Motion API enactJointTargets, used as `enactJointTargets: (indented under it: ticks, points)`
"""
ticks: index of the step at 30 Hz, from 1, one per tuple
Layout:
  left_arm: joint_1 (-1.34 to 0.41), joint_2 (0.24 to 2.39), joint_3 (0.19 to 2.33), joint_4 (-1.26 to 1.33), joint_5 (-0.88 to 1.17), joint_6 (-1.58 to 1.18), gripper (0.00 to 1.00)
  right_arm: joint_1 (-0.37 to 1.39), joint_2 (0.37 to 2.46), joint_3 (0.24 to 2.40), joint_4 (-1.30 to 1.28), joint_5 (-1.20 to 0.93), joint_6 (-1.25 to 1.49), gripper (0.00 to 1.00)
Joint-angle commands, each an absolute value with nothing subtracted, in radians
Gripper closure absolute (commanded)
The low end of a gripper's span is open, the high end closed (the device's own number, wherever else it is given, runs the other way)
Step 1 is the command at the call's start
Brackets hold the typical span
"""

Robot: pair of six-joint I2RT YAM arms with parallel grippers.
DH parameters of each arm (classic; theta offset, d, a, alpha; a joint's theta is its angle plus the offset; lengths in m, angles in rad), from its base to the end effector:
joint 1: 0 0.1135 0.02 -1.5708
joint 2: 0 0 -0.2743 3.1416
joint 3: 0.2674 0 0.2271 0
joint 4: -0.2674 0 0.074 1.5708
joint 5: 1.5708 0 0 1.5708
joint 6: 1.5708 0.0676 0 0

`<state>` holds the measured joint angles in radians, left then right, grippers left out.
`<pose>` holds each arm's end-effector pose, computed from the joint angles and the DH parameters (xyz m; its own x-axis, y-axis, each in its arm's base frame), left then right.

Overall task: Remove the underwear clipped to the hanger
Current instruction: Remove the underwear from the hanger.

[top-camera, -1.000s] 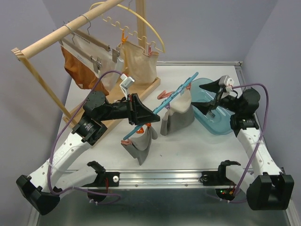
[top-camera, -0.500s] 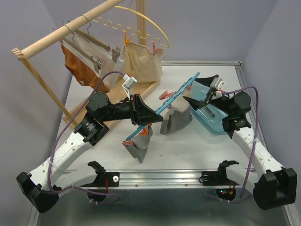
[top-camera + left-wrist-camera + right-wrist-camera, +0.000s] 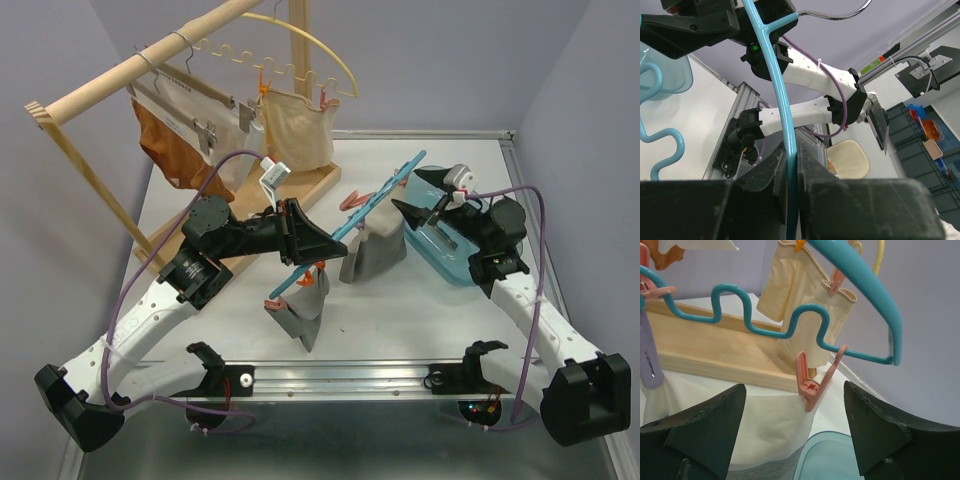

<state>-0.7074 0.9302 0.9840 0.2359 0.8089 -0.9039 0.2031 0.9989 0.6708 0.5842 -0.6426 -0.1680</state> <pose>0.1105 -0.1588 0.4396 -0.6323 -0.1730 -0.7552 0.7741 -0.1001 -0.6252 0.2094 0.0845 0.3628 0.3666 -0.0612 -0.9284 -0.6775 0.6663 -0.3114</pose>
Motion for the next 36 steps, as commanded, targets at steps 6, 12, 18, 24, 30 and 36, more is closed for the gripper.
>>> enactJointTargets:
  ticks: [6, 12, 18, 24, 30, 36]
  points:
    - [-0.726, 0.91, 1.039, 0.383, 0.807, -0.91, 1.0, 0.323, 1.042, 0.698, 0.643, -0.467, -0.207, 0.21]
    - [-0.729, 0.9, 1.029, 0.393, 0.804, -0.917, 1.0, 0.362, 1.052, 0.71, 0.69, -0.336, -0.198, 0.29]
    - [-0.73, 0.894, 1.023, 0.399, 0.805, -0.922, 1.0, 0.364, 1.084, 0.733, 0.699, -0.298, -0.183, 0.31]
    - [-0.732, 0.893, 1.012, 0.408, 0.804, -0.925, 1.0, 0.364, 1.1, 0.746, 0.719, -0.293, -0.13, 0.39]
    - [-0.732, 0.888, 1.006, 0.407, 0.801, -0.927, 1.0, 0.364, 1.075, 0.749, 0.761, -0.296, -0.089, 0.39]
    - [-0.732, 0.888, 1.003, 0.41, 0.796, -0.93, 1.0, 0.364, 1.08, 0.756, 0.762, -0.296, -0.078, 0.39]
